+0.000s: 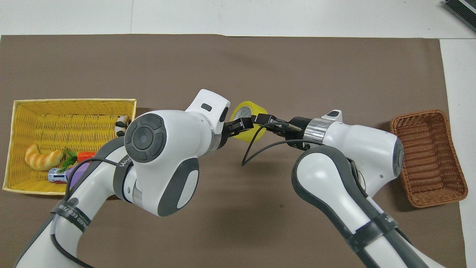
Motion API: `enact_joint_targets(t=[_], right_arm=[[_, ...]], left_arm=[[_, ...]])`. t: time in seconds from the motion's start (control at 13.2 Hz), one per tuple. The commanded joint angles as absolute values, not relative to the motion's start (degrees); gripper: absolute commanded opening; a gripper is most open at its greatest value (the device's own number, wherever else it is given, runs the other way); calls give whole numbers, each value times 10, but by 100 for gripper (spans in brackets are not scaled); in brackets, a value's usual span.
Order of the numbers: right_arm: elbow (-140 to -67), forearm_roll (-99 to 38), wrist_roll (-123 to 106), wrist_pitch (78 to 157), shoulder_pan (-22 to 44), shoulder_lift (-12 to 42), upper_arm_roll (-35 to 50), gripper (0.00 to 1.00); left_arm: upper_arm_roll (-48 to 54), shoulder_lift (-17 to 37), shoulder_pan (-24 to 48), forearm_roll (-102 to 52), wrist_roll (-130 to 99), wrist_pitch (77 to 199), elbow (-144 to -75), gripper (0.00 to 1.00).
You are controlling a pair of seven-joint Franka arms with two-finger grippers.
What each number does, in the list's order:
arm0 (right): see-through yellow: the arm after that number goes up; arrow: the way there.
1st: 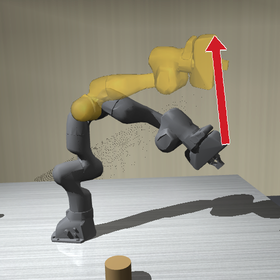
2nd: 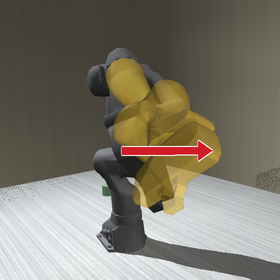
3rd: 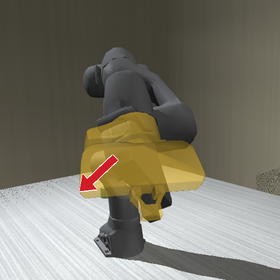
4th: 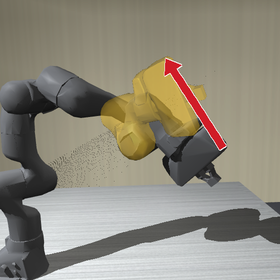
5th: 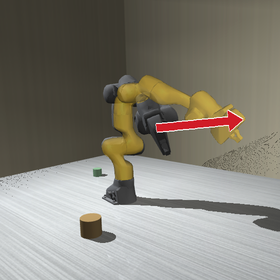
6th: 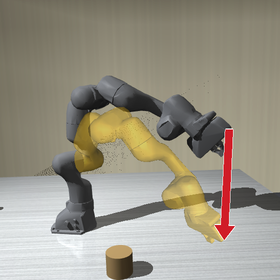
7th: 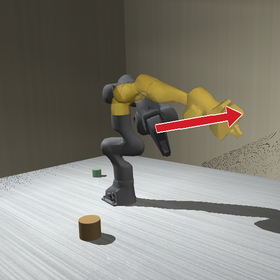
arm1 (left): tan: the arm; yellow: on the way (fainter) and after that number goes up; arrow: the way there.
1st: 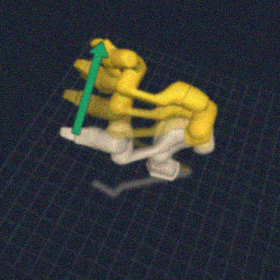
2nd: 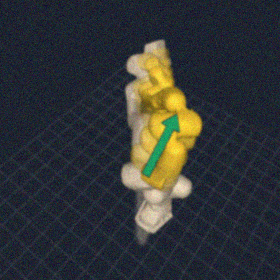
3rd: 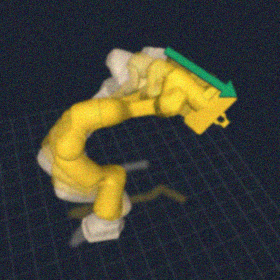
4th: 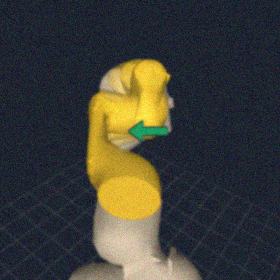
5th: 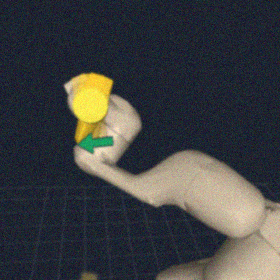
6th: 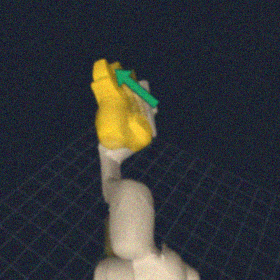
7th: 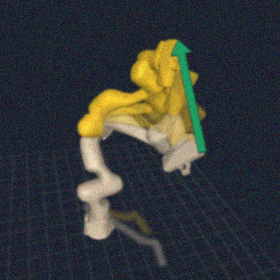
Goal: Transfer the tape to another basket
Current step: 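Carry the tape with the right gripper while the left gripper withdraws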
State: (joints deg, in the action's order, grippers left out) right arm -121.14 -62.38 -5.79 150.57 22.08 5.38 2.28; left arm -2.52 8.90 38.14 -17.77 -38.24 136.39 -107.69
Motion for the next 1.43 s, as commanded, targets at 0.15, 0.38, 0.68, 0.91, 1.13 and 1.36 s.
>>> enact_joint_targets(t=[0.15,0.38,0.68,0.91,1.13,1.36], right_arm=[[-1198,-591,-45,1479,191,50,23,0],[-1184,-538,-36,1418,155,36,22,0],[-1143,-452,-26,1313,94,28,22,0],[-1100,-374,-12,1215,39,28,24,0],[-1097,-290,-15,1160,-9,21,22,0],[-1091,-184,-18,1123,-46,19,23,0]], left_arm=[[-27,62,316,-126,-307,1324,-1082,100],[-28,44,263,-78,-226,1281,-1081,100],[-28,26,185,-38,-97,1225,-1050,100],[-27,31,128,-13,11,1141,-968,100],[-28,32,76,-11,98,1050,-890,100],[-32,26,52,-11,136,986,-860,100]])
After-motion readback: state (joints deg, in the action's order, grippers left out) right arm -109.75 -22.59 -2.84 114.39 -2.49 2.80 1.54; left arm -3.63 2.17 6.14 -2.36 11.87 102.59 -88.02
